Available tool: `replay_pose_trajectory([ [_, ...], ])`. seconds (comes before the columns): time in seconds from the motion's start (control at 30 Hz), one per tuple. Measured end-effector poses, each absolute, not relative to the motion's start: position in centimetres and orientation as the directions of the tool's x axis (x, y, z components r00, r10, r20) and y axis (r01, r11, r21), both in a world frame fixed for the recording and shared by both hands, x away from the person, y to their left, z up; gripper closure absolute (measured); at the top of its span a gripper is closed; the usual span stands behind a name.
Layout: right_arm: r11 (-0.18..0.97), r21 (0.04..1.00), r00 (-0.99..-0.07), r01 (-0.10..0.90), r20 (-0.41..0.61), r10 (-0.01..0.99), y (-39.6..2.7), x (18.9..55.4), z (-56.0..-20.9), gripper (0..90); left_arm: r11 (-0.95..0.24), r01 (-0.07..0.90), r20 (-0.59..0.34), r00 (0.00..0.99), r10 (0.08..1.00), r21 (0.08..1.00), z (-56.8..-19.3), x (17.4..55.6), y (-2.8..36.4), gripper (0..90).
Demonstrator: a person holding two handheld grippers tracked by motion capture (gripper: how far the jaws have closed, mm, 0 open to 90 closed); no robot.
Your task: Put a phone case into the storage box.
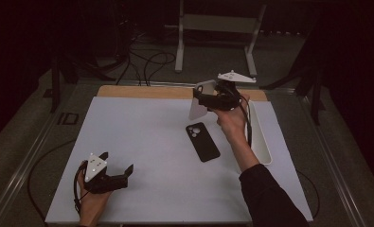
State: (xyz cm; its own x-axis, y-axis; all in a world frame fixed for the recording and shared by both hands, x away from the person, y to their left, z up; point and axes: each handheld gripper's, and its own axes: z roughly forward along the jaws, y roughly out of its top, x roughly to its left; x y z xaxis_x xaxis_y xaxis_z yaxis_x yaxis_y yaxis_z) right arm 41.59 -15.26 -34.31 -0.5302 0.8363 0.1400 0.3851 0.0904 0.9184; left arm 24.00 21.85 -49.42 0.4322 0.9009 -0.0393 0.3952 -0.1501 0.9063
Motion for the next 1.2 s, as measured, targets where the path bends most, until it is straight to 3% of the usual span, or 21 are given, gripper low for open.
replay_pose_trajectory([
  [1.2,0.057,0.909,-0.336,0.413,0.094,0.937,-22.0,44.3,-34.0,17.0,-0.128,0.390,-0.056,0.428,0.902,0.912,-49.3,23.9,22.0,0.1],
])
